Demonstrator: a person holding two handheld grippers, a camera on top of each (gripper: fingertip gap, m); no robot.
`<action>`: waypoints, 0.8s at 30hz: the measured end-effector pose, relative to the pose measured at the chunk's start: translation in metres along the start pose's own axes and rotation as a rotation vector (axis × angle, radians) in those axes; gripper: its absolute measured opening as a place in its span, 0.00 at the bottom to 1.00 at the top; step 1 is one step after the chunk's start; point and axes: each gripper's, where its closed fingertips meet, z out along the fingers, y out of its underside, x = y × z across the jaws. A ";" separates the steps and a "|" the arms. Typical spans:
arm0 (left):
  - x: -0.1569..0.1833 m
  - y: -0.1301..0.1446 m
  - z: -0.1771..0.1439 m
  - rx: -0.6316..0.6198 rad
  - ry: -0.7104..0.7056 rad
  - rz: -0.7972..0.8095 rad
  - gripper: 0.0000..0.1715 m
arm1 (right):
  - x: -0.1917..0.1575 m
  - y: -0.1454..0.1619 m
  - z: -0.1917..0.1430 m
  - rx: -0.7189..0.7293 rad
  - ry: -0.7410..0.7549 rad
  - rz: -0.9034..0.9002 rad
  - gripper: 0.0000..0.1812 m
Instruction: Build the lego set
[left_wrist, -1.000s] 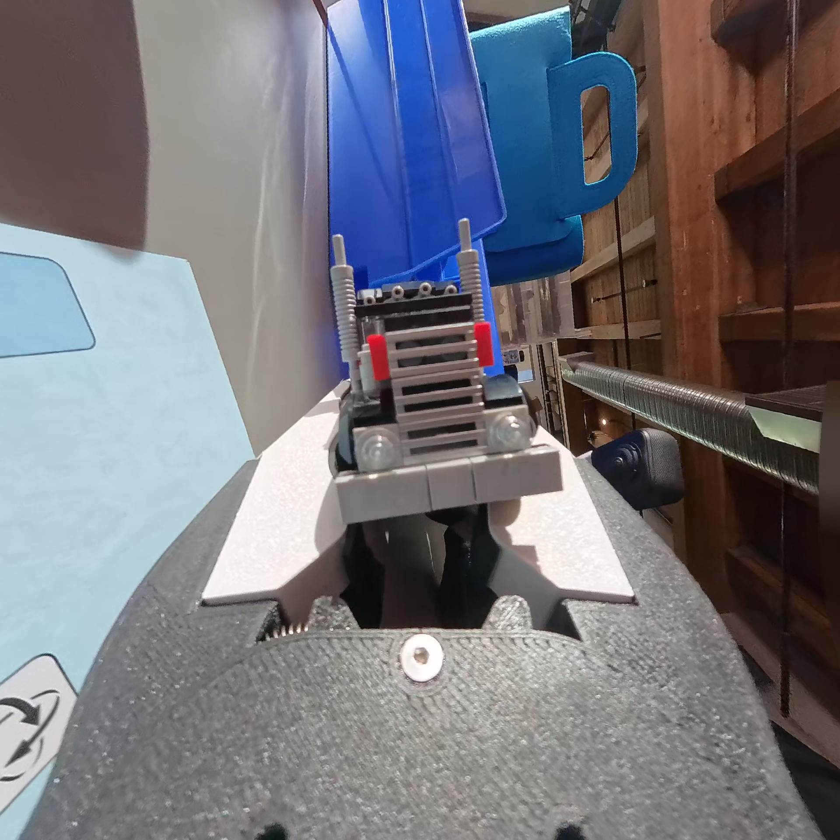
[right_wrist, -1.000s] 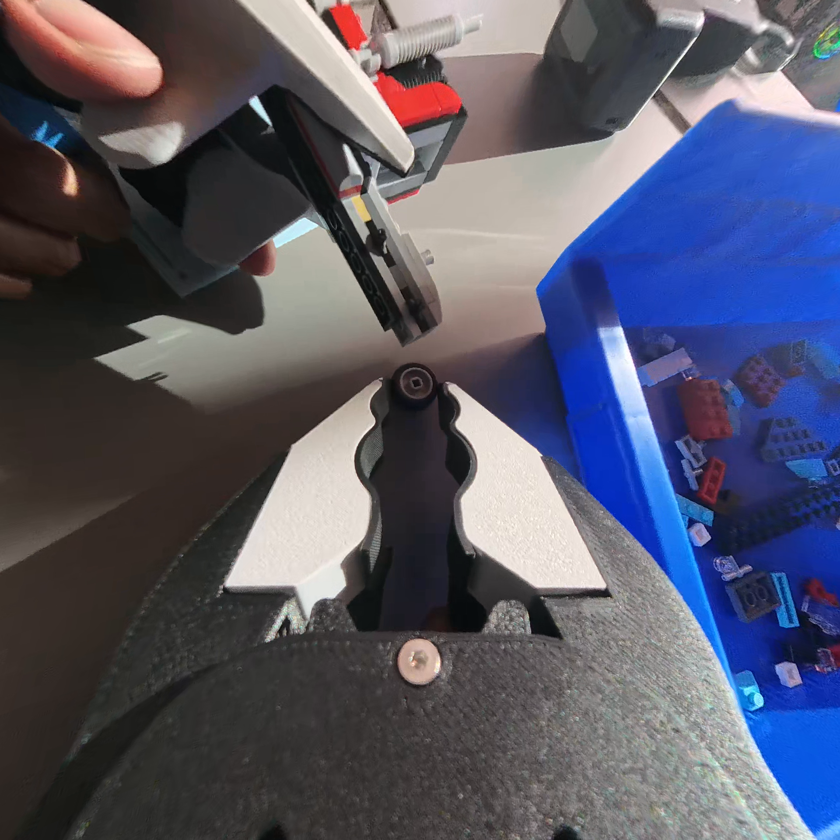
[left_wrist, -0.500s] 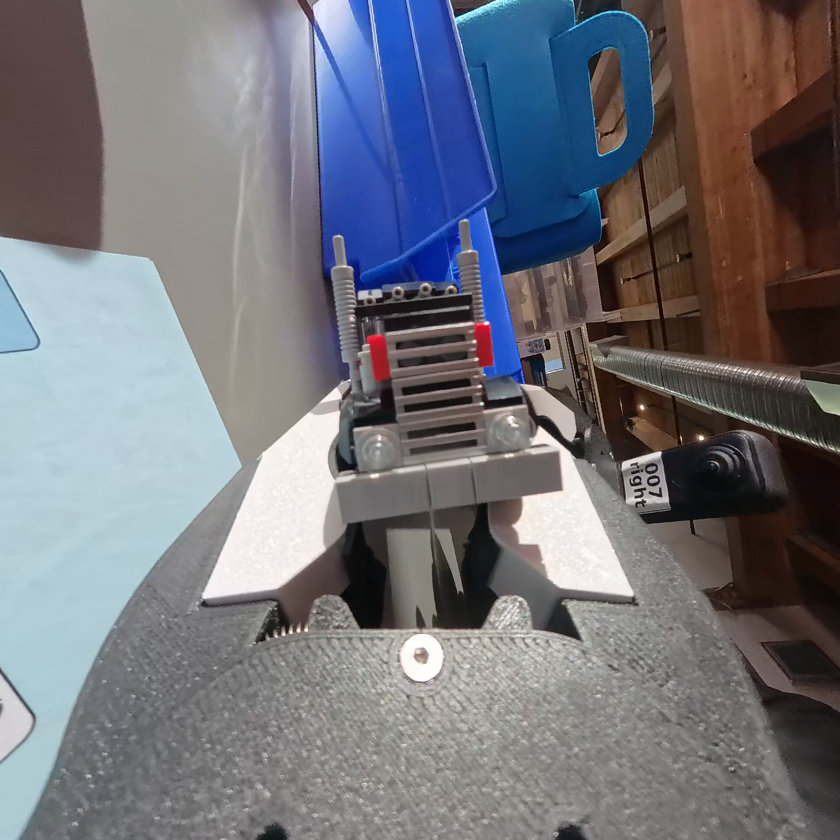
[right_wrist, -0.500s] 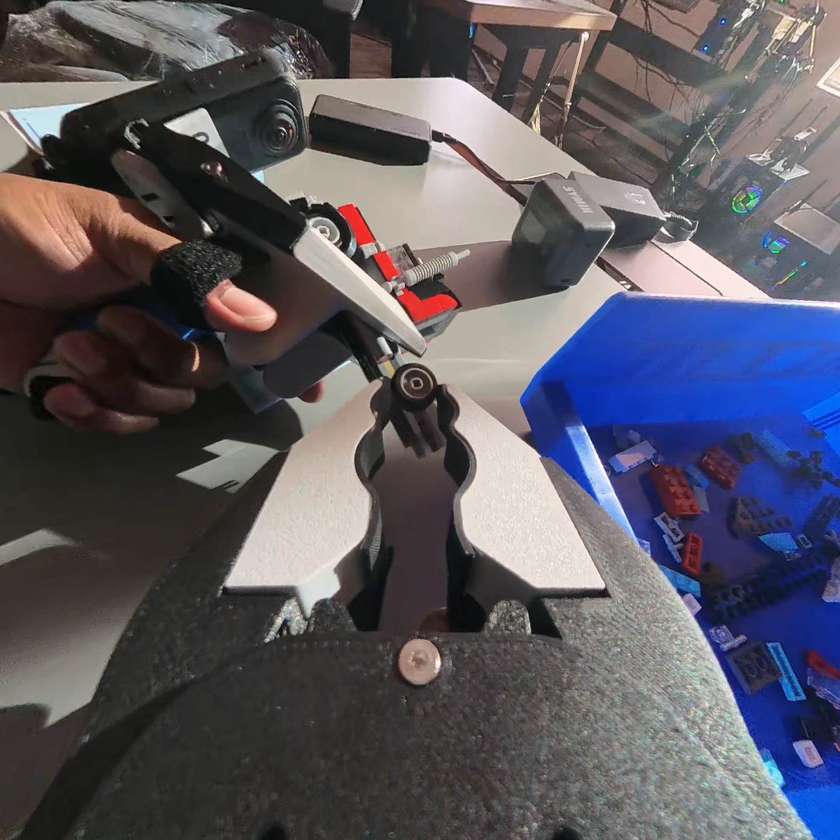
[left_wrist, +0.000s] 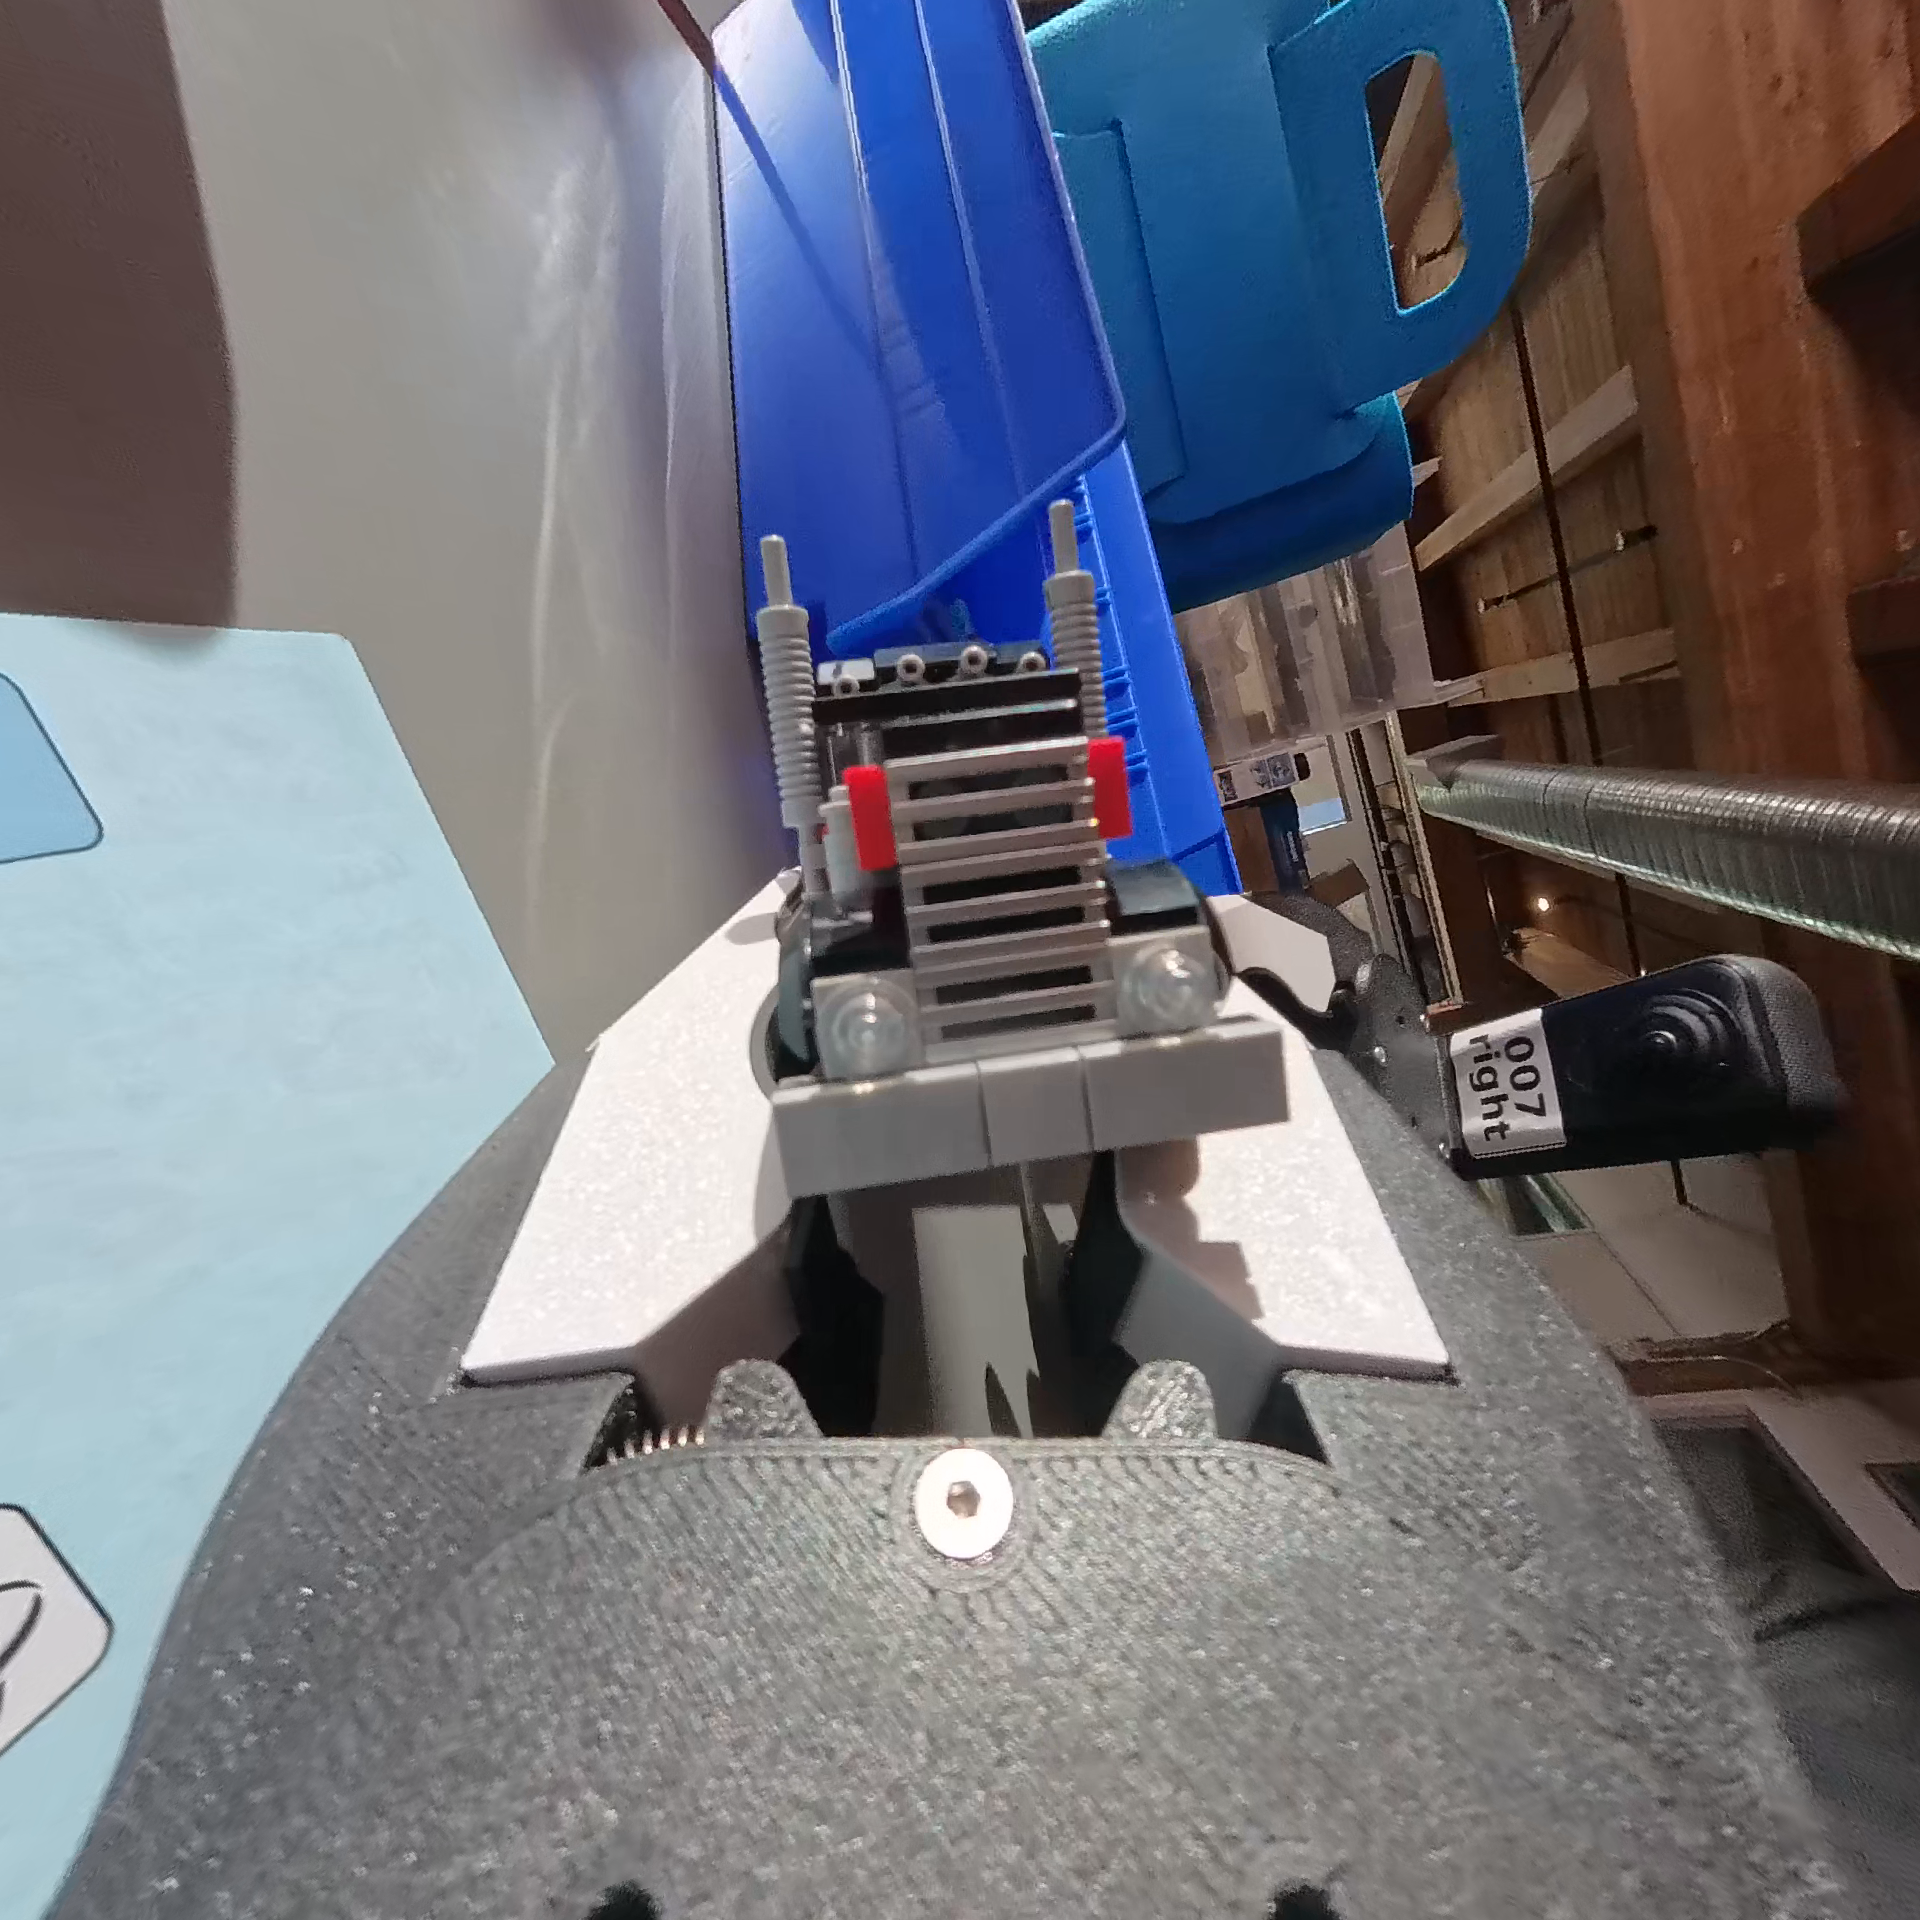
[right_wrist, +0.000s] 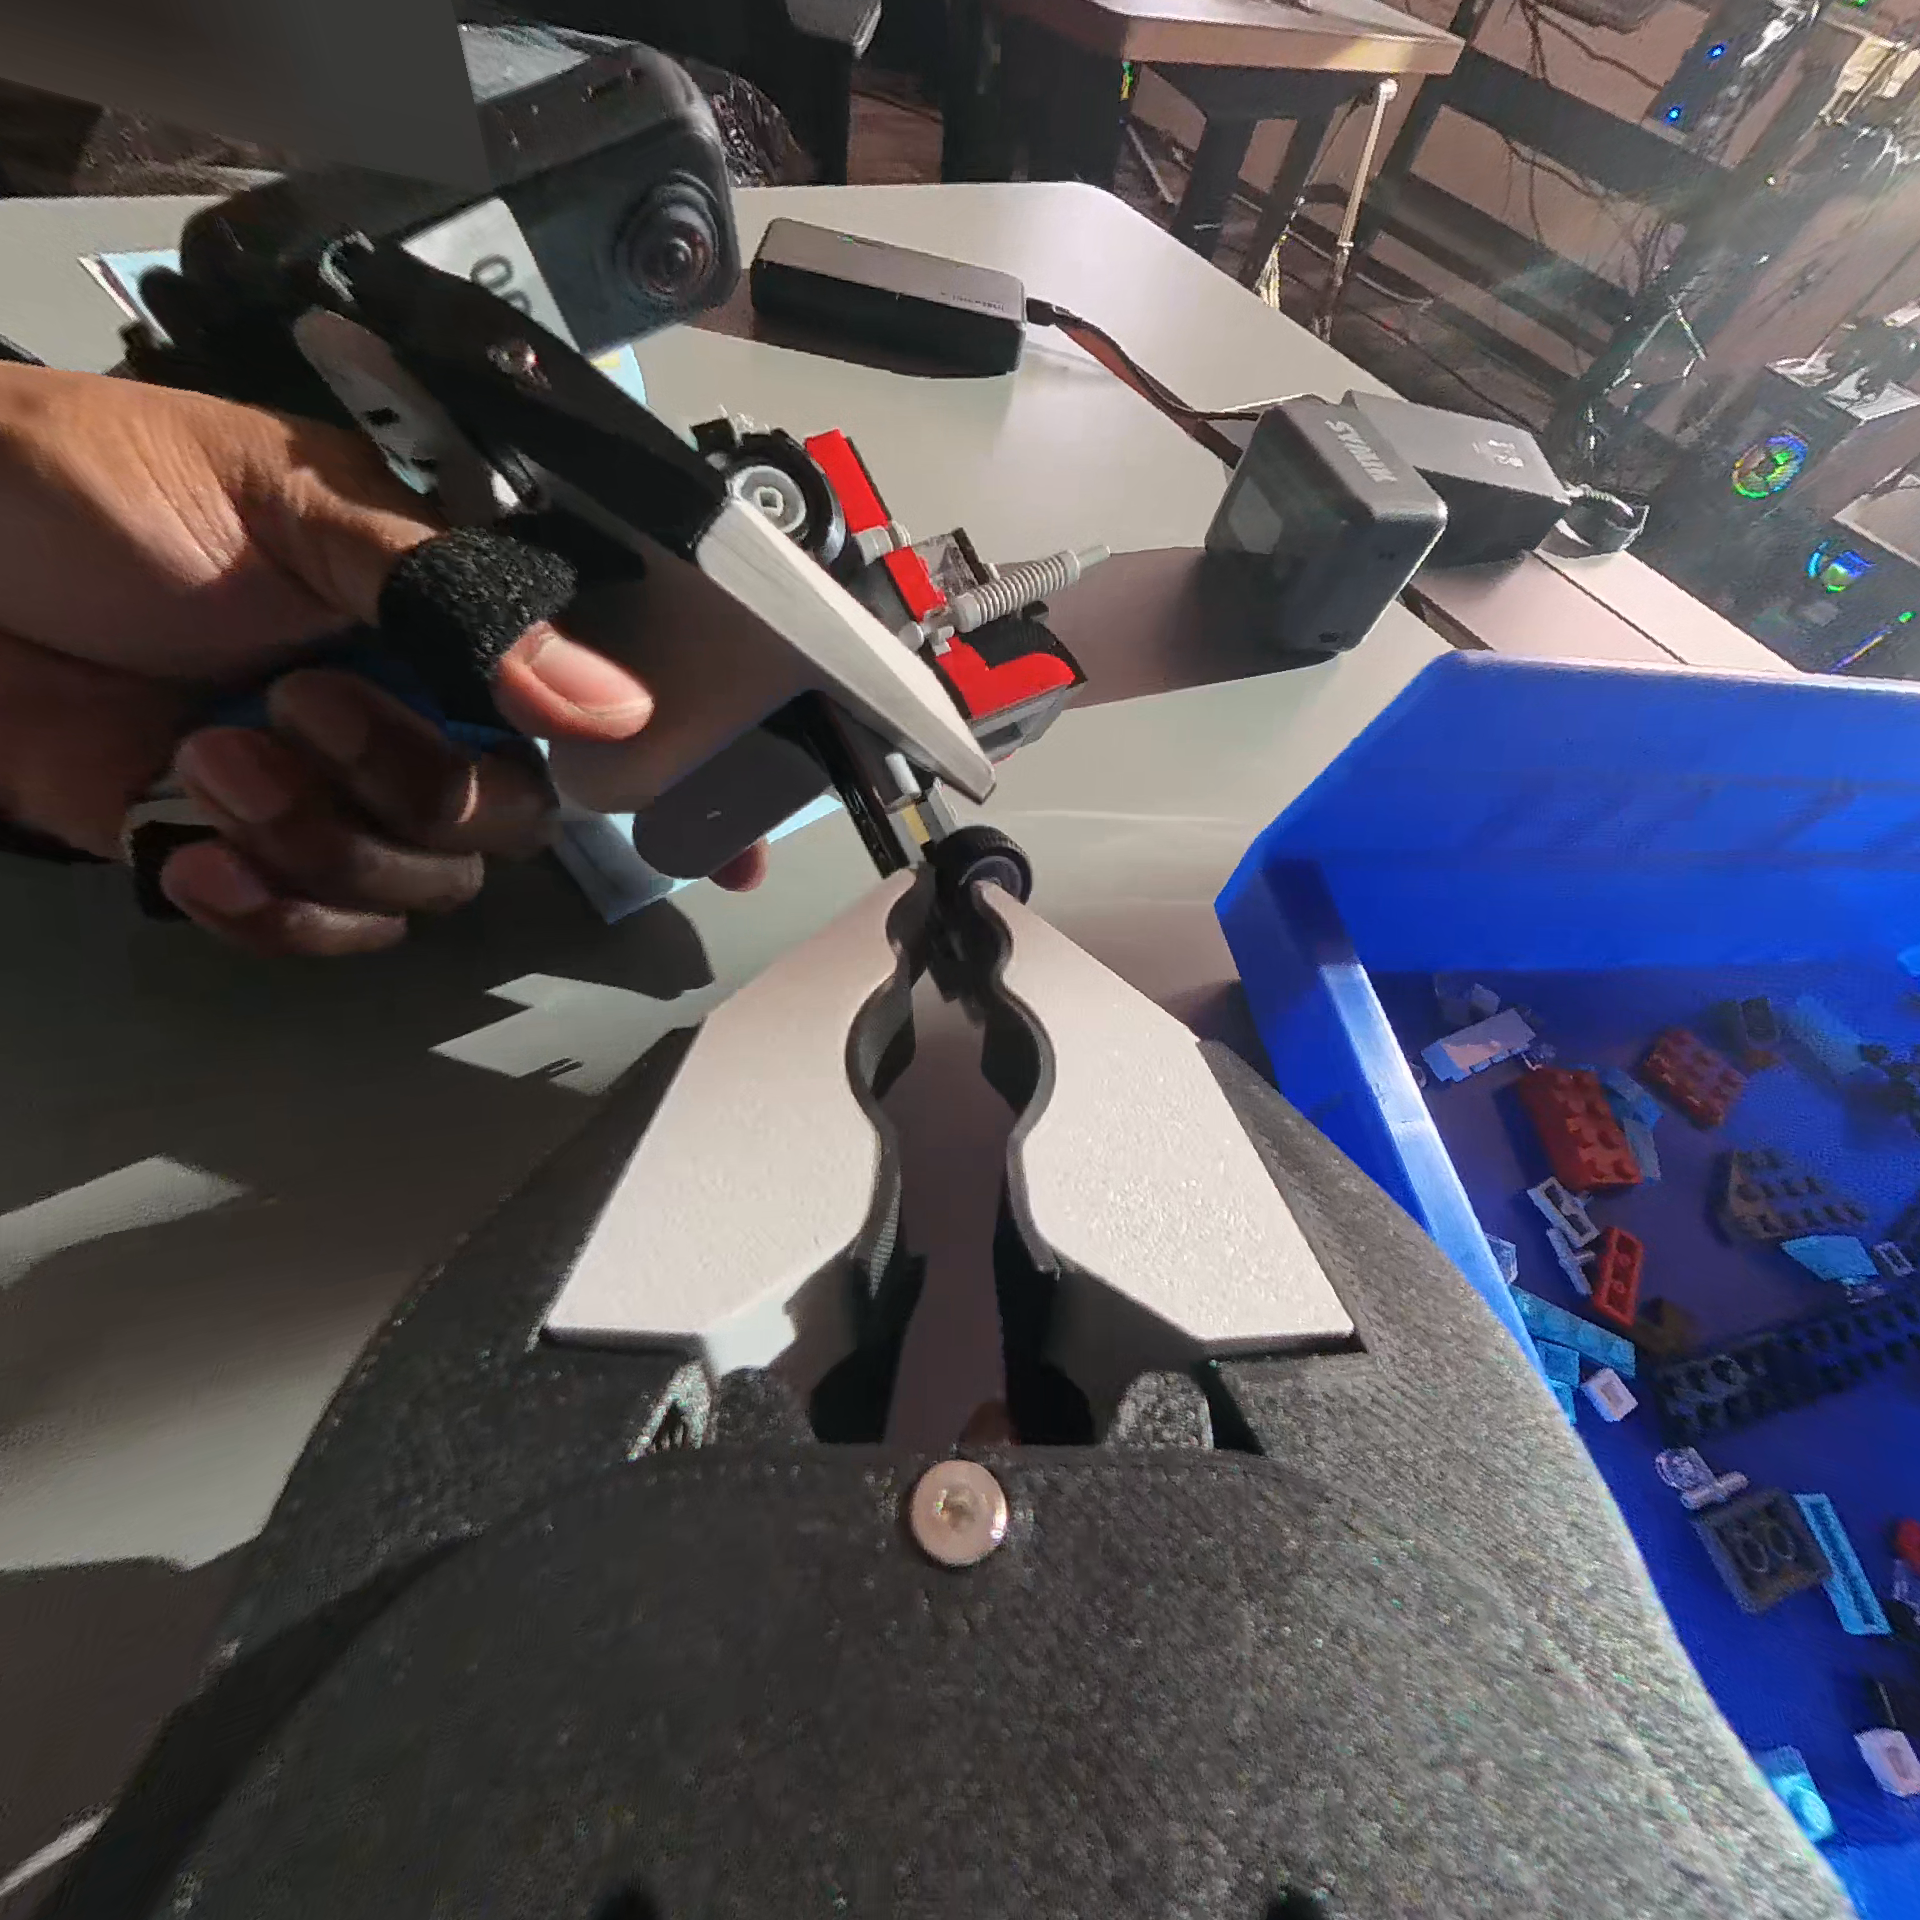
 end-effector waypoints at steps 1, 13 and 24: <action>0.000 0.001 0.001 -0.002 -0.005 0.009 0.30 | 0.000 0.000 0.000 -0.001 0.002 -0.001 0.04; 0.003 0.003 0.002 -0.007 0.039 -0.042 0.30 | 0.001 -0.001 -0.004 0.025 -0.015 0.016 0.05; 0.008 0.003 0.002 -0.006 0.073 -0.055 0.31 | 0.002 -0.005 -0.008 0.055 -0.014 0.009 0.07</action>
